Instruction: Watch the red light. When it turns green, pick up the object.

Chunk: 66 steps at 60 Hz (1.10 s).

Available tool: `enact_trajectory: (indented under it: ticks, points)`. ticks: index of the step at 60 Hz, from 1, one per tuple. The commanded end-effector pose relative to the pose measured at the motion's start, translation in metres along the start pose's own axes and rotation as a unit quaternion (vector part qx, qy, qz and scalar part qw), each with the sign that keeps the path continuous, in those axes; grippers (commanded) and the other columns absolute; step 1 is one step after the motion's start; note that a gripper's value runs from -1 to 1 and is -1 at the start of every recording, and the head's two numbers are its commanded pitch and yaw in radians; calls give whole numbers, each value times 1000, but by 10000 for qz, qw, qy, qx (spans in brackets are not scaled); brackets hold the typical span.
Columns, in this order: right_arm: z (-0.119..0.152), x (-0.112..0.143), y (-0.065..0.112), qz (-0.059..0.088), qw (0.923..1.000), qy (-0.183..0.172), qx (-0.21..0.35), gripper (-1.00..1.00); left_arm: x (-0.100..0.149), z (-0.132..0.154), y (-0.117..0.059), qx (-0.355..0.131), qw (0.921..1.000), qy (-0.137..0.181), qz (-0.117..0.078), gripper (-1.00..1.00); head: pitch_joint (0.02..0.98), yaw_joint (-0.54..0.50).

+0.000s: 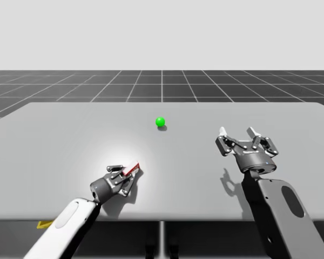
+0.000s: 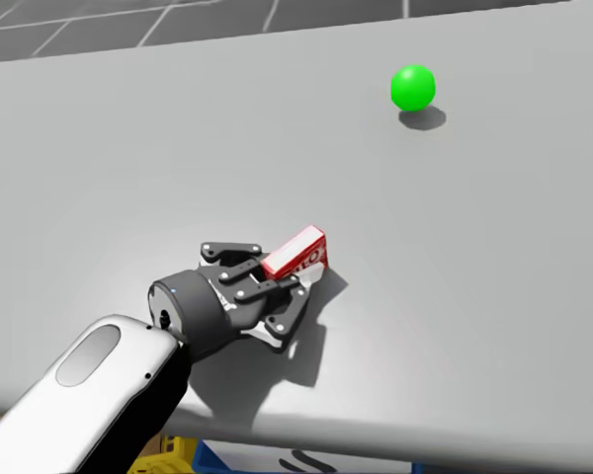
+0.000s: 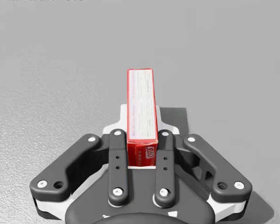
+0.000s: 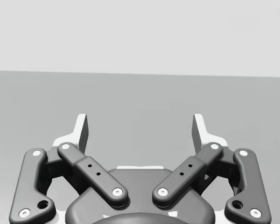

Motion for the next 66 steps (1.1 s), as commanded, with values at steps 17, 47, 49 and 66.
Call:
enact_trajectory:
  ticks: [17, 47, 49, 66]
  points:
    - [1, 2, -3, 0, 10000, -20, -49, -1000, -16, 1, -6, -430, 9986, 216, -202, 1000, 554, 257]
    - [0, 2, -6, -1, 10000, -26, -58, -1000, 22, 13, -9, -239, 9984, -106, -505, 1000, 434, 276]
    - [0, 2, -7, -9, 10000, -31, -58, -1000, 30, 16, -9, -202, 9978, -172, -600, 1000, 433, 275]
    - [-1, 2, -7, 20, 10000, -47, -63, -1000, 99, 33, 9, 489, 9893, -638, -1216, 1000, 435, 276]
